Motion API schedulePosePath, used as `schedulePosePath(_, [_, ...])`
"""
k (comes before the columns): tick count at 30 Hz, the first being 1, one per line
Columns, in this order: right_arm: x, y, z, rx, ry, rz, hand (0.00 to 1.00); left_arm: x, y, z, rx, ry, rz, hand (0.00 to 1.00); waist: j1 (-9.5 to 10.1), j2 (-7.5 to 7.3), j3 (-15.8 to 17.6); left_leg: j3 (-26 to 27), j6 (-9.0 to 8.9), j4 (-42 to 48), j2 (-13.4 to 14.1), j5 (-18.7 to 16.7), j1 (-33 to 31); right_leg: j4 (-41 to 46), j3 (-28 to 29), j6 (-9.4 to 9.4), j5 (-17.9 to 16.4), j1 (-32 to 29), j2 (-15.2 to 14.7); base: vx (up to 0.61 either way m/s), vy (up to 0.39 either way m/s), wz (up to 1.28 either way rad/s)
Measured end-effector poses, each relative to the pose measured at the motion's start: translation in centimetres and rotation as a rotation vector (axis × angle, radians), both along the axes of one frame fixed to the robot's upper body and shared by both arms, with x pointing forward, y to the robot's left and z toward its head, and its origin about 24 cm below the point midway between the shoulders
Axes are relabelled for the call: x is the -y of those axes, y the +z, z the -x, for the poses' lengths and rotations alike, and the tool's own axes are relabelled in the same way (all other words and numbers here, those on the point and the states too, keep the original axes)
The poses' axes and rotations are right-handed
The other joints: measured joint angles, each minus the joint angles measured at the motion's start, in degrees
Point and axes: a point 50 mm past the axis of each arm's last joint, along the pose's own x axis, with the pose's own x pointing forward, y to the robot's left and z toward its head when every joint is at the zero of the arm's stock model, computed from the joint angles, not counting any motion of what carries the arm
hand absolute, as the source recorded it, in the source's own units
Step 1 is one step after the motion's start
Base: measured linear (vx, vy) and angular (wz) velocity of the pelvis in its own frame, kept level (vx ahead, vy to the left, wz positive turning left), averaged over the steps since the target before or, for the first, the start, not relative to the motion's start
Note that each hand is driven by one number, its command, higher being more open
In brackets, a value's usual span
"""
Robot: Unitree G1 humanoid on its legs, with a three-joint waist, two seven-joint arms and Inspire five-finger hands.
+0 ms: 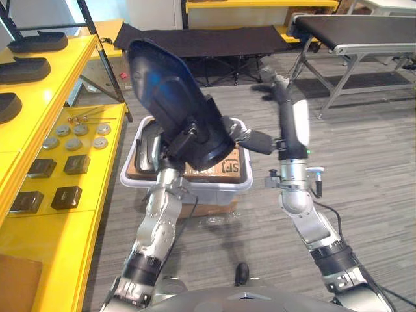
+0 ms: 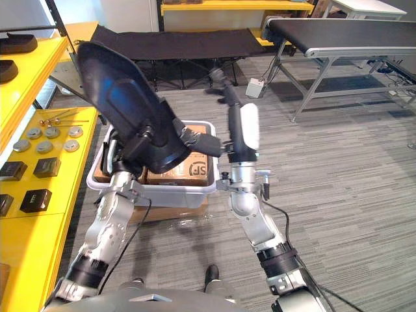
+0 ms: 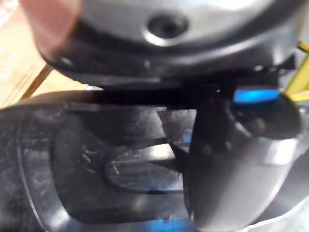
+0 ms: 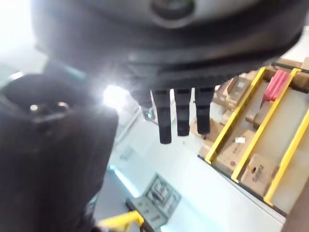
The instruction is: Walk over and take three plastic housings, then place them on the shelf
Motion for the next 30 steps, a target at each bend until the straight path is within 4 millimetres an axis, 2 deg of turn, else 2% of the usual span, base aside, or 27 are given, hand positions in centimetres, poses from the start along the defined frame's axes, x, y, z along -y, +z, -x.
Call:
schedulePosePath(2, [1.4, -0.3, 1.1, -0.025, -0.026, -0.086, 1.0, -1.2, -0.3, 1.4, 0.001, 0.092, -0.104, 0.0, -0.01, 0.15, -0.68, 0.2, 0.07, 0.12, 0.05, -0.45, 0.14, 0.0, 0.19, 0.01, -0.26, -0.06, 0.05, 0.01, 0.011, -0.04])
schedulePosePath(4, [2.7, -1.7, 2.5, -0.091, -0.08, -0.188, 1.0, -3.0, -1.0, 3.2, -0.026, 0.253, -0.322, 0.0, -0.03, 0.3, -1.2, 1.0, 0.02, 0.12, 0.09, -0.87, 0.54, -0.01, 0.87, 0.08, -0.38, -0.11, 0.11, 0.03, 0.028, -0.15])
schedulePosePath(6, [3.6, -3.2, 3.5, -0.153, -0.13, -0.248, 1.0, -4.1, -1.6, 4.3, -0.053, 0.343, -0.427, 0.0, -0.08, 0.47, -1.32, 1.53, 0.34, 0.13, 0.07, -1.31, 0.76, -0.01, 1.29, 0.08, -0.44, -0.14, 0.1, 0.02, 0.033, -0.13])
schedulePosePath(10, [5.1, -7.0, 6.8, -0.331, -0.212, -0.437, 1.0, -5.5, -2.6, 6.4, -0.109, 0.439, -0.44, 0.0, -0.59, 0.99, -1.72, 1.83, 0.36, 0.1, 0.07, -1.78, 0.63, -0.01, 1.52, 0.14, -0.83, -0.52, 0.1, 0.02, 0.024, -0.04])
schedulePosePath(12, [5.4, -8.6, 8.4, -0.419, -0.21, -0.511, 1.0, -5.8, -2.8, 7.7, -0.124, 0.467, -0.397, 0.0, -1.12, 1.26, -1.88, 2.32, 0.37, 0.13, 0.09, -2.04, 0.51, -0.01, 1.99, 0.23, -0.83, -0.87, 0.14, 0.05, 0.034, -0.13])
schedulePosePath(14, [5.7, -11.1, 9.9, -0.571, -0.193, -0.579, 1.0, -5.9, -2.8, 8.6, -0.114, 0.488, -0.314, 0.0, -1.47, 1.37, -1.96, 2.96, 0.08, 0.57, 0.09, -2.31, 0.43, 0.0, 2.69, 0.29, -0.72, -0.97, 0.15, 0.06, 0.048, -0.15])
schedulePosePath(15, [5.7, -11.4, 10.0, -0.591, -0.191, -0.586, 1.0, -5.9, -2.7, 8.7, -0.11, 0.488, -0.308, 0.0, -1.52, 1.35, -1.97, 2.97, 0.07, 0.74, 0.1, -2.36, 0.4, 0.0, 2.72, 0.29, -0.72, -0.94, 0.15, 0.03, 0.04, -0.07])
schedulePosePath(19, [5.7, -14.9, 11.4, -0.764, -0.167, -0.735, 1.0, -5.7, -1.9, 8.6, -0.047, 0.474, -0.287, 0.0, -1.41, 1.65, -2.34, 2.98, 0.52, 1.36, 0.05, -3.09, -0.12, 0.0, 2.75, 0.33, -0.76, -1.14, 0.05, 0.0, 0.027, 0.0])
schedulePosePath(21, [5.6, -15.5, 11.6, -0.793, -0.165, -0.763, 1.0, -5.7, -1.5, 8.6, -0.029, 0.472, -0.285, 0.0, -1.35, 2.06, -2.59, 2.93, 0.52, 1.34, 0.03, -3.11, -0.18, 0.0, 2.67, 0.36, -0.83, -1.15, 0.03, 0.0, 0.0, 0.0])
schedulePosePath(25, [5.2, -15.4, 11.0, -0.79, -0.139, -0.76, 1.0, -5.7, -1.3, 8.6, -0.018, 0.475, -0.285, 0.0, -1.36, 2.99, -3.23, 2.5, 0.56, 1.41, -0.01, -3.07, -0.76, 0.0, 2.25, 0.43, -0.96, -1.39, -0.04, -0.01, 0.025, 0.05])
schedulePosePath(30, [4.0, -15.4, 9.3, -0.798, -0.057, -0.732, 1.0, -6.0, -1.0, 8.3, -0.01, 0.514, -0.278, 0.0, -0.84, 3.03, -3.34, 0.52, 0.72, 2.0, -0.15, -2.85, -2.33, 0.0, 0.37, 0.39, -0.98, -1.49, -0.29, -0.02, 0.018, 0.18])
